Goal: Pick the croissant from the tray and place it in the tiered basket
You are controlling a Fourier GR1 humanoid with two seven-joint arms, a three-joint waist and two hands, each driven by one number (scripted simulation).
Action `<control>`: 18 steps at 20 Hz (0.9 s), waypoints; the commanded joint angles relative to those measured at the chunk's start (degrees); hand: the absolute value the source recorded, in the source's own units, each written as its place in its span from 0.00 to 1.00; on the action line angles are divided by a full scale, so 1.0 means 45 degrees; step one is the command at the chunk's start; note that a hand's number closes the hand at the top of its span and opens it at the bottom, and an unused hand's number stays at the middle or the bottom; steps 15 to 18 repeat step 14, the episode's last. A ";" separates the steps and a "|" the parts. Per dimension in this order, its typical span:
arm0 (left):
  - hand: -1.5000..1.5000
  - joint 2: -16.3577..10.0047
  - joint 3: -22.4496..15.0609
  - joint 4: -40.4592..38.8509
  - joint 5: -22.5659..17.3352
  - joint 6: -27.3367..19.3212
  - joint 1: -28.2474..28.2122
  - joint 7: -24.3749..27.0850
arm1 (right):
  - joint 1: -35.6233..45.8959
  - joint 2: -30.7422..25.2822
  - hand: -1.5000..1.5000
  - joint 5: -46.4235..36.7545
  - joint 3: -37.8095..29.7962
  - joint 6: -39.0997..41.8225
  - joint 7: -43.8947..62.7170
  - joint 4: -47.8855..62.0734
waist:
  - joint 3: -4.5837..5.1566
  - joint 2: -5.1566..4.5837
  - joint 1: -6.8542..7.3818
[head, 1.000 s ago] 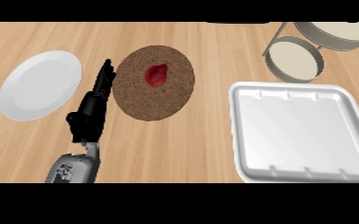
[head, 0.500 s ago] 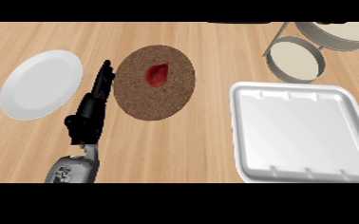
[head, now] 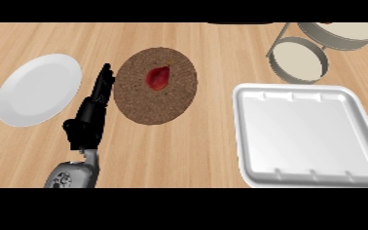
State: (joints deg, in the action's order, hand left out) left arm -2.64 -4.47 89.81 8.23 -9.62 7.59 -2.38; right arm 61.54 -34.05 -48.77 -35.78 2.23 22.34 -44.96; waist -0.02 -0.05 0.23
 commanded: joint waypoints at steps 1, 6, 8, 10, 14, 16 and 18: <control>0.50 0.0161 -0.0236 0.0184 0.0317 -0.0223 0.0106 -0.0507 | -0.0106 -0.0938 0.00 0.0804 -0.1127 -0.0214 0.0714 0.0058 | -0.0002 0.0017 -0.0050; 0.50 0.0196 -0.0017 0.0506 0.0107 -0.0322 -0.0368 -0.0427 | -0.2938 -0.2080 0.00 0.2930 -0.3335 0.1017 -0.0715 -0.0903 | -0.0014 0.0154 -0.0481; 0.50 -0.0127 0.0351 0.0126 0.0067 -0.0201 0.0077 -0.0301 | -0.3922 -0.2287 0.00 0.3645 -0.3944 0.1579 -0.1258 -0.1425 | -0.0005 0.0143 -0.0564; 0.50 0.0192 -0.0129 0.0643 0.0274 -0.0336 -0.0171 -0.0734 | -0.5194 -0.2549 0.00 0.4186 -0.4535 0.2224 -0.1710 -0.1886 | -0.0007 0.0138 -0.0497; 0.50 -0.0146 0.0466 0.0041 -0.0245 0.0039 -0.0489 0.0351 | -0.7117 -0.3419 0.00 0.5789 -0.6133 0.4338 -0.2538 -0.2133 | 0.0003 0.0112 -0.0523; 0.50 -0.0146 0.0466 0.0041 -0.0245 0.0039 -0.0489 0.0351 | -0.7117 -0.3419 0.00 0.5789 -0.6133 0.4338 -0.2538 -0.2133 | 0.0003 0.0112 -0.0523; 0.50 -0.0146 0.0466 0.0041 -0.0245 0.0039 -0.0489 0.0351 | -0.7117 -0.3419 0.00 0.5789 -0.6133 0.4338 -0.2538 -0.2133 | 0.0003 0.0112 -0.0523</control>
